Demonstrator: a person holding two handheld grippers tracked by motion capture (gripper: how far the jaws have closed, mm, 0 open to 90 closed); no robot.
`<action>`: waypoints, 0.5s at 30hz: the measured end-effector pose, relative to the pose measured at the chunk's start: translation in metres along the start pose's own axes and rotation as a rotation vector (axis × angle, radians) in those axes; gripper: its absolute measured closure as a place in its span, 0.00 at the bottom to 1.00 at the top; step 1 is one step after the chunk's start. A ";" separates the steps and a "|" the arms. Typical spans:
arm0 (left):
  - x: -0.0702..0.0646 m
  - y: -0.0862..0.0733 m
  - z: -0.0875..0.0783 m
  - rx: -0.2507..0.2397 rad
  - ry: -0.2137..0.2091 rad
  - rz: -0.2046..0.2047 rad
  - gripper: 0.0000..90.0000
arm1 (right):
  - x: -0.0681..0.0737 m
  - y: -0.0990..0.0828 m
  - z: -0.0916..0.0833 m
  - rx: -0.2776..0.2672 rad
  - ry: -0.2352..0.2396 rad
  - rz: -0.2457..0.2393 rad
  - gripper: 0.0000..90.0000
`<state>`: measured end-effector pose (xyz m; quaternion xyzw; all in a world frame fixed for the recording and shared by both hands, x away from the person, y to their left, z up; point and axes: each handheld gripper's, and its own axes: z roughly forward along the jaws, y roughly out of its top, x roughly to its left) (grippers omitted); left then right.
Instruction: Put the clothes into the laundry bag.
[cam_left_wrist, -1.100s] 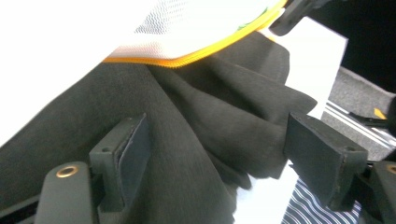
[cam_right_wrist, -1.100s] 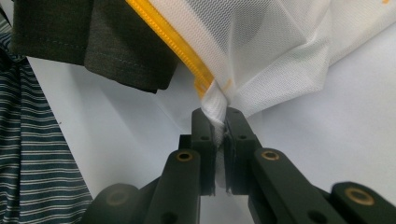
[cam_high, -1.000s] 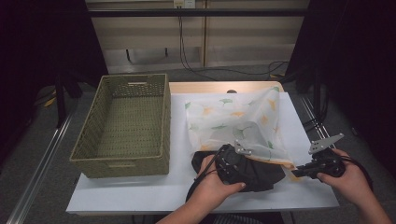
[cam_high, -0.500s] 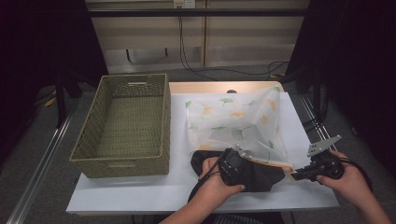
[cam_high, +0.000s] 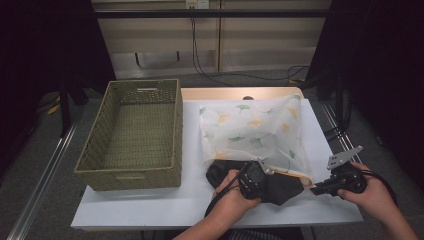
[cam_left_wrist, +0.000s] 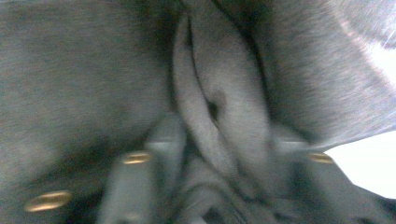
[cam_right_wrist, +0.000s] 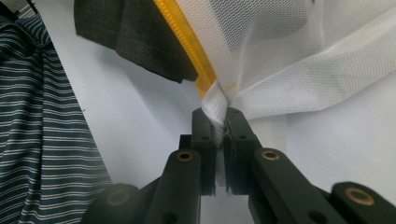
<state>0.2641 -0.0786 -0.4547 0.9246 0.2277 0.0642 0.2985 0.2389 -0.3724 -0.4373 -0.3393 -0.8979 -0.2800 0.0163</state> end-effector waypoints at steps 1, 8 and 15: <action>0.000 0.000 -0.001 0.000 0.016 -0.016 0.81 | 0.000 0.000 0.000 0.005 -0.002 -0.002 0.95; 0.012 0.006 -0.016 -0.110 0.078 -0.049 0.87 | 0.003 0.000 -0.001 0.007 0.016 -0.020 0.95; 0.032 0.020 -0.021 -0.184 0.142 -0.090 0.87 | 0.008 0.000 0.000 0.024 0.055 -0.060 0.96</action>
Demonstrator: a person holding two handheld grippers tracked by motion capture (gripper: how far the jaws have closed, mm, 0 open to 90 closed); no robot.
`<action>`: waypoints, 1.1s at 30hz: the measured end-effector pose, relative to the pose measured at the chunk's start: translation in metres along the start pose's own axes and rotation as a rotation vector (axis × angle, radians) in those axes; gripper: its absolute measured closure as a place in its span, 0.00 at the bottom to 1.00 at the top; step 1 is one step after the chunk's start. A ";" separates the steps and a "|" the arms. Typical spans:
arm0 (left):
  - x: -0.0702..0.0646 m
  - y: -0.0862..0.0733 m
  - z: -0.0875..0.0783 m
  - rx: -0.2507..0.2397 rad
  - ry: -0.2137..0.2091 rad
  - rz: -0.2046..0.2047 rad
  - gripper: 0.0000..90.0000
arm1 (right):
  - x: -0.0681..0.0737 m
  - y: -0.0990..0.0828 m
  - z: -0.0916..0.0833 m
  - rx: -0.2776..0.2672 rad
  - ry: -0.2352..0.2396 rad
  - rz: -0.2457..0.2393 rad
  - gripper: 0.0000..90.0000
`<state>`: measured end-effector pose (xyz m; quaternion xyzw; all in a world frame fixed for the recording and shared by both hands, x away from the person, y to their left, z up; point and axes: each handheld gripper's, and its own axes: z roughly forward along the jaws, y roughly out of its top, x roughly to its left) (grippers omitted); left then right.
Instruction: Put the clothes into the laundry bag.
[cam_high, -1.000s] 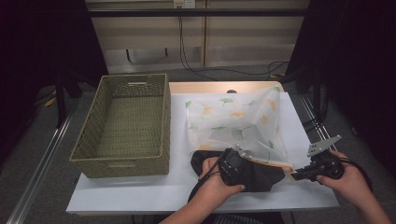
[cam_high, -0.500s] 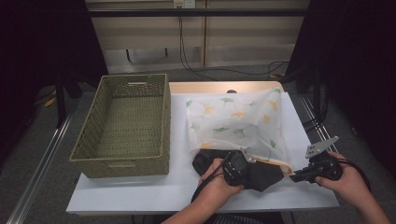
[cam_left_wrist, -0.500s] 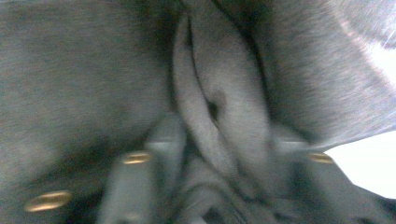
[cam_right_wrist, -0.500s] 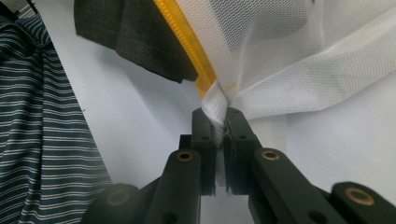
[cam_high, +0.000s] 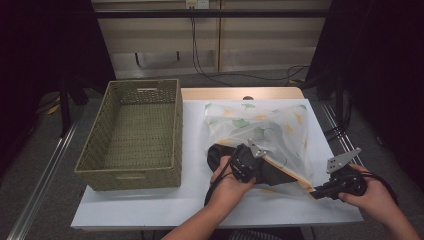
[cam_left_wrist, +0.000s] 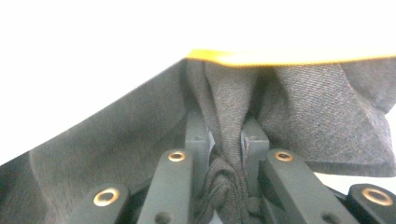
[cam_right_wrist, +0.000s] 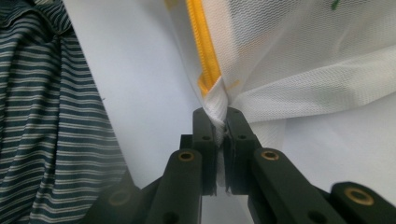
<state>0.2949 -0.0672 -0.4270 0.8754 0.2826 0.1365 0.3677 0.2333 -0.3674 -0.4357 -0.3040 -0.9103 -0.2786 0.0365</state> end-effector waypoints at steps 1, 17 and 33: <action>0.003 0.001 0.002 0.002 0.002 0.001 0.87 | 0.001 0.000 0.000 0.008 -0.003 0.002 0.96; 0.031 0.001 0.015 -0.049 0.089 -0.100 0.86 | 0.000 -0.012 -0.012 0.013 0.023 -0.002 0.97; 0.009 -0.019 -0.026 0.005 -0.084 -0.036 0.47 | 0.002 -0.009 -0.017 0.009 -0.067 0.020 0.72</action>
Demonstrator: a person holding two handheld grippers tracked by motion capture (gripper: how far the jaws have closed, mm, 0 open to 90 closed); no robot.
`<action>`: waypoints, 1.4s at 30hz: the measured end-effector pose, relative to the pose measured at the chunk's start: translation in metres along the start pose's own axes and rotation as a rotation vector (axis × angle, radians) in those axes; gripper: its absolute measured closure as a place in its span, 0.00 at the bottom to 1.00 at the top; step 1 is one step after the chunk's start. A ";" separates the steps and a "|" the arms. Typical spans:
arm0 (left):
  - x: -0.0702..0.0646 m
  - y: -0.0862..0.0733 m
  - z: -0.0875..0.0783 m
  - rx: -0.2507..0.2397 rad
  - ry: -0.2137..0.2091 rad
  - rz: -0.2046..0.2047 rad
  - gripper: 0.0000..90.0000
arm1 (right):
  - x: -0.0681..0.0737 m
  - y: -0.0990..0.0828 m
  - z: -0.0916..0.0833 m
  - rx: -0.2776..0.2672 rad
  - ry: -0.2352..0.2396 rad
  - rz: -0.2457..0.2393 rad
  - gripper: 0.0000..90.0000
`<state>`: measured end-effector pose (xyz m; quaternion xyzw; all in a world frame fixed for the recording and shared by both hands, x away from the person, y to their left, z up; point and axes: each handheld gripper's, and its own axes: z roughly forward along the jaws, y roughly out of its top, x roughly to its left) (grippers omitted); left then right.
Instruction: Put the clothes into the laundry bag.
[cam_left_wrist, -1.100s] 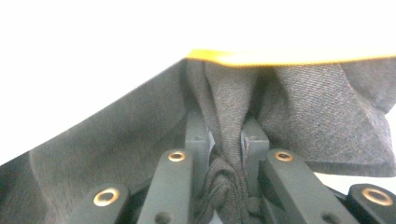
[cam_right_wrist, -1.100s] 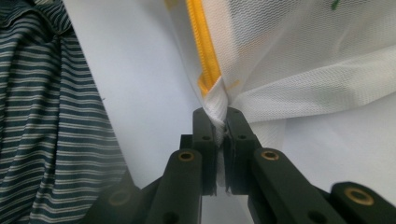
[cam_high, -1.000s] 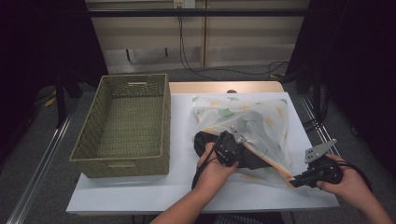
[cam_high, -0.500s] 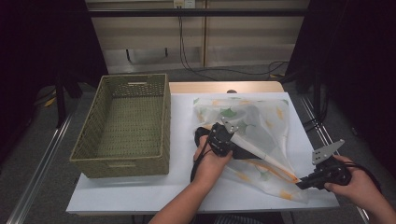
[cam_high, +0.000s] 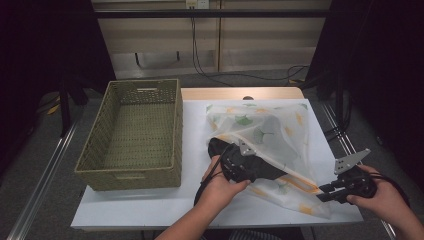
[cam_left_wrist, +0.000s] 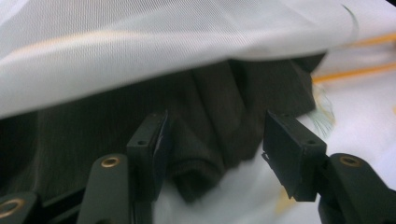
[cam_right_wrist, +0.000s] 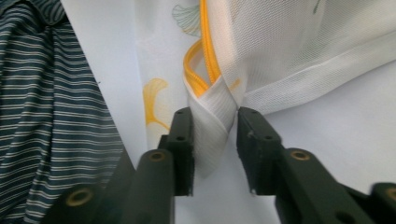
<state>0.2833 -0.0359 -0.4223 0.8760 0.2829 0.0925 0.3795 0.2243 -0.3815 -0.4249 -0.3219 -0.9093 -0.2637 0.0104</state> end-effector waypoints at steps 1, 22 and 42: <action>0.000 -0.003 -0.003 -0.004 -0.004 -0.005 0.47 | 0.001 0.000 -0.002 -0.007 -0.007 -0.001 0.69; 0.043 -0.052 -0.022 0.140 0.075 -0.132 0.46 | 0.010 0.047 -0.016 -0.141 -0.087 -0.091 0.68; 0.043 -0.035 0.005 0.081 0.024 -0.165 0.44 | 0.015 0.089 0.005 -0.173 -0.087 -0.140 0.59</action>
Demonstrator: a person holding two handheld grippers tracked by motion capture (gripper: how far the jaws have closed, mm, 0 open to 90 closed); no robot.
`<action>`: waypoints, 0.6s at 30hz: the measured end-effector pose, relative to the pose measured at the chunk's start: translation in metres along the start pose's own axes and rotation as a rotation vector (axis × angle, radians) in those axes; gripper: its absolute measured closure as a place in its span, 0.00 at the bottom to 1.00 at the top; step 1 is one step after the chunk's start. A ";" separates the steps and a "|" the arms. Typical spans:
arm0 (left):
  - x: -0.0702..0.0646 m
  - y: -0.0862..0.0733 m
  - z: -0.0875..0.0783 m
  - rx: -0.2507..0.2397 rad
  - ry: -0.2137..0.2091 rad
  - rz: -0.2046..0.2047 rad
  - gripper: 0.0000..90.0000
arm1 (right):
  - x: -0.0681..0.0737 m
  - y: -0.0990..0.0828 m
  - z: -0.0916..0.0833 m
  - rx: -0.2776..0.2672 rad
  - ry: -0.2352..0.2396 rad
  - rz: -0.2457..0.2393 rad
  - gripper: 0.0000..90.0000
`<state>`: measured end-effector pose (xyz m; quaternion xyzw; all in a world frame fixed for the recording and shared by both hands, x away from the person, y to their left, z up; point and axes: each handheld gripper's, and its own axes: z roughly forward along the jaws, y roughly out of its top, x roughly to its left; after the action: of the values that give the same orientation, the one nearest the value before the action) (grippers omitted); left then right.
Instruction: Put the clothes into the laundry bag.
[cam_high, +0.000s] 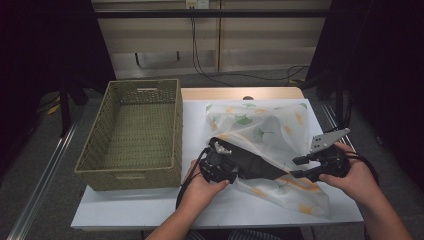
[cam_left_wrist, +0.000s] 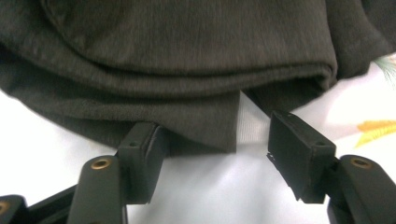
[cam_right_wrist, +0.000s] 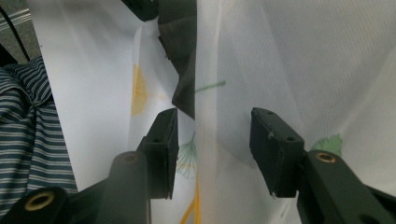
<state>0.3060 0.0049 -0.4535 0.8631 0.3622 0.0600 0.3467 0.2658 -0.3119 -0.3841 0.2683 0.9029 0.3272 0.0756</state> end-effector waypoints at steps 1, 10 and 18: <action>-0.001 0.000 0.001 -0.019 0.012 -0.007 0.47 | 0.000 0.002 0.001 -0.004 0.002 -0.003 0.58; 0.001 0.002 -0.004 -0.019 0.028 0.060 0.71 | 0.002 0.018 0.010 -0.012 0.004 -0.010 0.53; -0.001 0.006 -0.003 -0.024 0.020 0.070 0.81 | 0.003 0.037 0.018 -0.048 0.004 0.006 0.48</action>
<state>0.3081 0.0024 -0.4472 0.8703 0.3344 0.0849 0.3513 0.2853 -0.2768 -0.3747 0.2685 0.8941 0.3496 0.0791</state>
